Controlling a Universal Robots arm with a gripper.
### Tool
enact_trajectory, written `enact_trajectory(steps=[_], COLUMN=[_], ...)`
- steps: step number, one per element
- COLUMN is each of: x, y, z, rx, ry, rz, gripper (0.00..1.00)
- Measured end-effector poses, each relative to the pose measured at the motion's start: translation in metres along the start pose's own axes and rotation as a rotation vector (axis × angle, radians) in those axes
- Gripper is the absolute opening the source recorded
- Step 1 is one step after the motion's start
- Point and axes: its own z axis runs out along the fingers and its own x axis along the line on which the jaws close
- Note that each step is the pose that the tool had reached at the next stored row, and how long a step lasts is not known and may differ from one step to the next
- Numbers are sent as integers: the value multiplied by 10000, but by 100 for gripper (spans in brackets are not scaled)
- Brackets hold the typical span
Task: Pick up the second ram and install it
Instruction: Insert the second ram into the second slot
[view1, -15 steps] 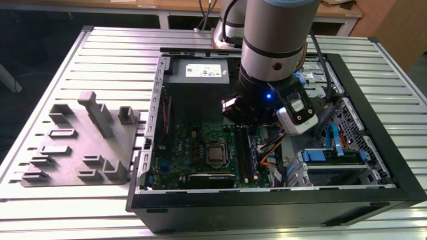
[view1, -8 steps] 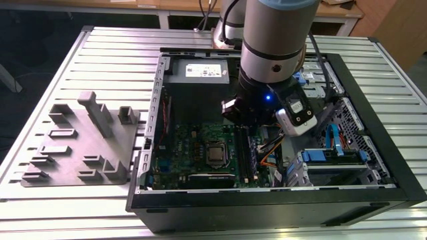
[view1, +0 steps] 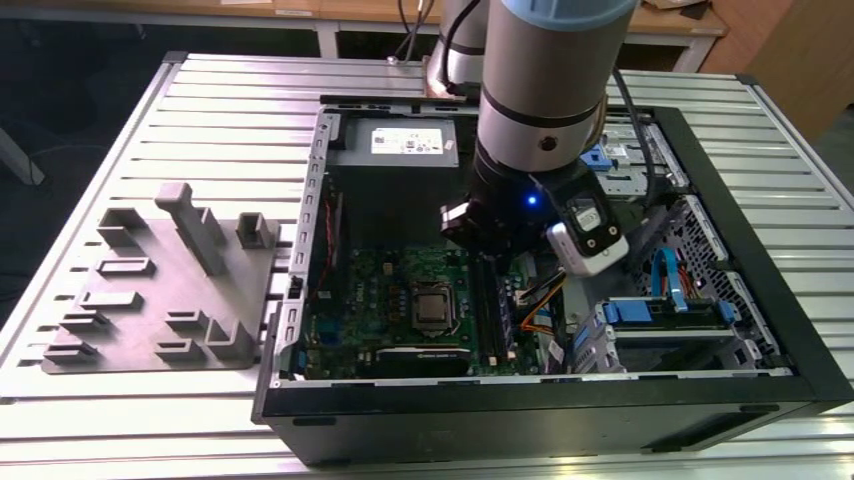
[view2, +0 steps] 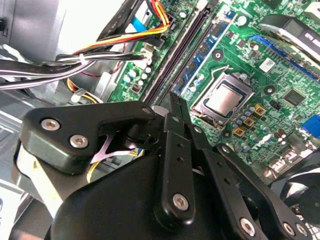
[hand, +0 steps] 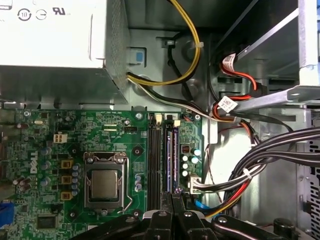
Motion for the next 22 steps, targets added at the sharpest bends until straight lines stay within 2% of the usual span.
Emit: enact_trajectory(steps=[4,9,22], x=[24,45,48], y=[-1,-6,-7], z=[26,112,140], rx=[-2,-2,0], ry=[-5,-7,-6], rz=[-2,-2,-2], gripper=[8,8,8])
